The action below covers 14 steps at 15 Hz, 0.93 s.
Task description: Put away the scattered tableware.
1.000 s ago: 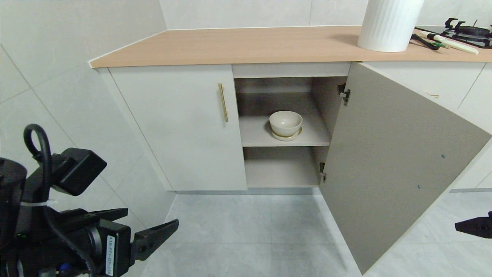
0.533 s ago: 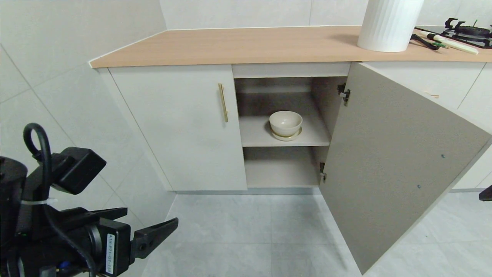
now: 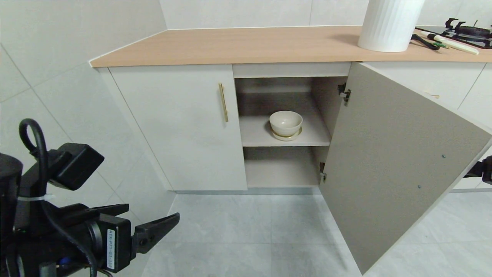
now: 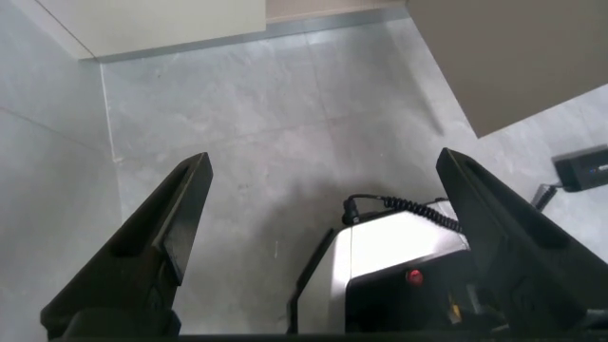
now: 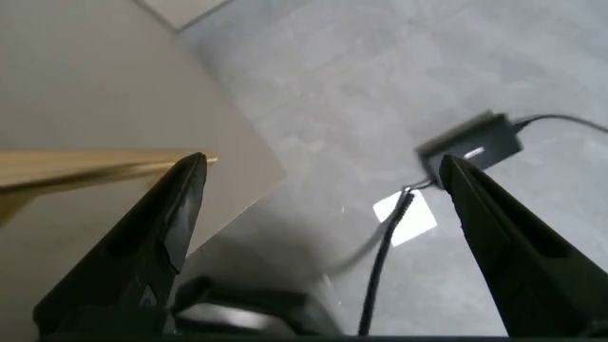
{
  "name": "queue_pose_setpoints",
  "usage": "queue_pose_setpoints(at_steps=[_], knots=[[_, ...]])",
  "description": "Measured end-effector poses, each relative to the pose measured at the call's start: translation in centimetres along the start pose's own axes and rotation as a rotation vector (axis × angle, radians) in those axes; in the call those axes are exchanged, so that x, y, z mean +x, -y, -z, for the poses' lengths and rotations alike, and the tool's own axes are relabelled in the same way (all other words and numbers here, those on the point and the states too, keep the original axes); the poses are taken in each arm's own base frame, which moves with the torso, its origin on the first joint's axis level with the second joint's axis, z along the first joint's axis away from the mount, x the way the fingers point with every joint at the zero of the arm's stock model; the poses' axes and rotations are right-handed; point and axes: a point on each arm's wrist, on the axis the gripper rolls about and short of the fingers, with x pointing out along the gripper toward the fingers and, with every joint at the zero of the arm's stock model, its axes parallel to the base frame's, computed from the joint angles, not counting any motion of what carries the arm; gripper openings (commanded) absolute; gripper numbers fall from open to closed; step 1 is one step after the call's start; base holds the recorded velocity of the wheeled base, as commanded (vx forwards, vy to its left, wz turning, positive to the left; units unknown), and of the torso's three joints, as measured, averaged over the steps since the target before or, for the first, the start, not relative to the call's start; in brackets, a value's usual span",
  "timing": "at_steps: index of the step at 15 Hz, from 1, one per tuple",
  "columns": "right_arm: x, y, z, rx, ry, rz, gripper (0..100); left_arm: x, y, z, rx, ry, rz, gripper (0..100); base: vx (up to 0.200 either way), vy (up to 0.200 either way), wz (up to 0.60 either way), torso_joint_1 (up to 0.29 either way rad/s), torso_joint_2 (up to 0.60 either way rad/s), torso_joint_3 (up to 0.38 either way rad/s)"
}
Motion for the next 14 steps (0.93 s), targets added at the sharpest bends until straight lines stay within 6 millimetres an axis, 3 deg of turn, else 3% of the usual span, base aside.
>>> queue_pose_setpoints(at_steps=[5,8,11,14], knots=[[1.5,-1.3,0.8,0.007,0.074,-0.117,100,0.1,0.0,0.1,-0.001,0.003,0.001,100,0.0,0.0,0.0,0.0,0.0,0.0],[2.2,-2.7,2.4,-0.021,0.067,-0.177,100,0.1,0.0,0.1,-0.002,0.006,0.002,100,0.0,0.0,0.0,0.0,0.0,0.0],[2.1,-4.7,3.8,-0.042,0.011,-0.265,100,0.1,0.0,-0.1,-0.008,0.02,0.004,100,0.0,0.0,0.0,0.0,0.0,0.0],[2.4,-8.0,4.5,-0.103,0.013,-0.379,100,0.2,0.0,-0.1,-0.009,0.021,0.0,100,0.0,0.0,0.0,0.0,0.0,0.0]])
